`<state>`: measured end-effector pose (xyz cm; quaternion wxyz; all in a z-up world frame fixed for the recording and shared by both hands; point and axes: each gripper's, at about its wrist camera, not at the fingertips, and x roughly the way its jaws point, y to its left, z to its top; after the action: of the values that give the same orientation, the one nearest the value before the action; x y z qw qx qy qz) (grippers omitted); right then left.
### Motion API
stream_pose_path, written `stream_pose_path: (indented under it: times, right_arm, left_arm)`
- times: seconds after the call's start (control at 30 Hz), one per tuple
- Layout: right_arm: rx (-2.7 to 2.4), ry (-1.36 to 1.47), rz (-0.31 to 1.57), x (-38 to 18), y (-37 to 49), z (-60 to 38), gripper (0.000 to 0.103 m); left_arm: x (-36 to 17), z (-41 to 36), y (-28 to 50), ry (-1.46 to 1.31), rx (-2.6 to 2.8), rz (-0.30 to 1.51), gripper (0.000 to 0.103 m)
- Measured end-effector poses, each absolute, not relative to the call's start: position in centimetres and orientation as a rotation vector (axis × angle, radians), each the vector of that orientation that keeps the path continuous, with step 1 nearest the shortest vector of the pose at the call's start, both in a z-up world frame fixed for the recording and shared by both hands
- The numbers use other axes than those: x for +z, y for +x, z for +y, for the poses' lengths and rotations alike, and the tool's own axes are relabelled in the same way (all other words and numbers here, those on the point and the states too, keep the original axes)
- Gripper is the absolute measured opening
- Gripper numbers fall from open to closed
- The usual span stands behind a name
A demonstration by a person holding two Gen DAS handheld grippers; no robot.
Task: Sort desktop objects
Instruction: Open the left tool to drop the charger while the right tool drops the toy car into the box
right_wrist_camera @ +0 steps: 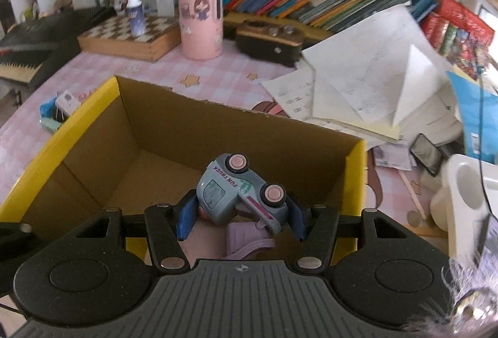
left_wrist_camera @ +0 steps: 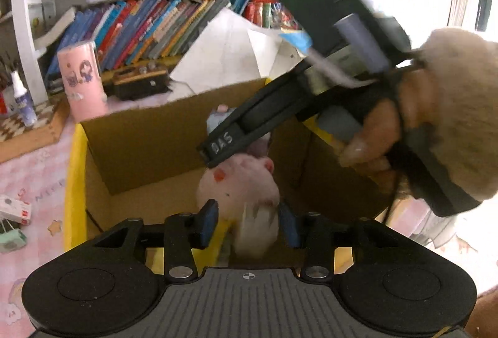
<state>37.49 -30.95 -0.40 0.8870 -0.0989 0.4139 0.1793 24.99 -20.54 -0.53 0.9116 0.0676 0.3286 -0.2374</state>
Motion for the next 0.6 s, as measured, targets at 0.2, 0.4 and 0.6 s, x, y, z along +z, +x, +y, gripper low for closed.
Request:
stream_pose_path:
  times: [0.2,0.4,0.6]
  right_arm:
    - [0.418,-0.24,0.927,-1.3,39.2,-29.8,0.055]
    - [0.43,-0.278,0.946,-2.1,40.0,-28.7,0.055]
    - [0.43,-0.283,0.965,-2.4,40.6,-28.3,0.055]
  left_arm:
    - [0.9,-19.5,23.2,0.155,-0.463,0.592,0.054]
    - [1.7,-17.2,22.3,0.106,-0.377,0.559,0.056]
    - [1.9,-16.0,22.4,0.075,-0.328,0.564,0.057]
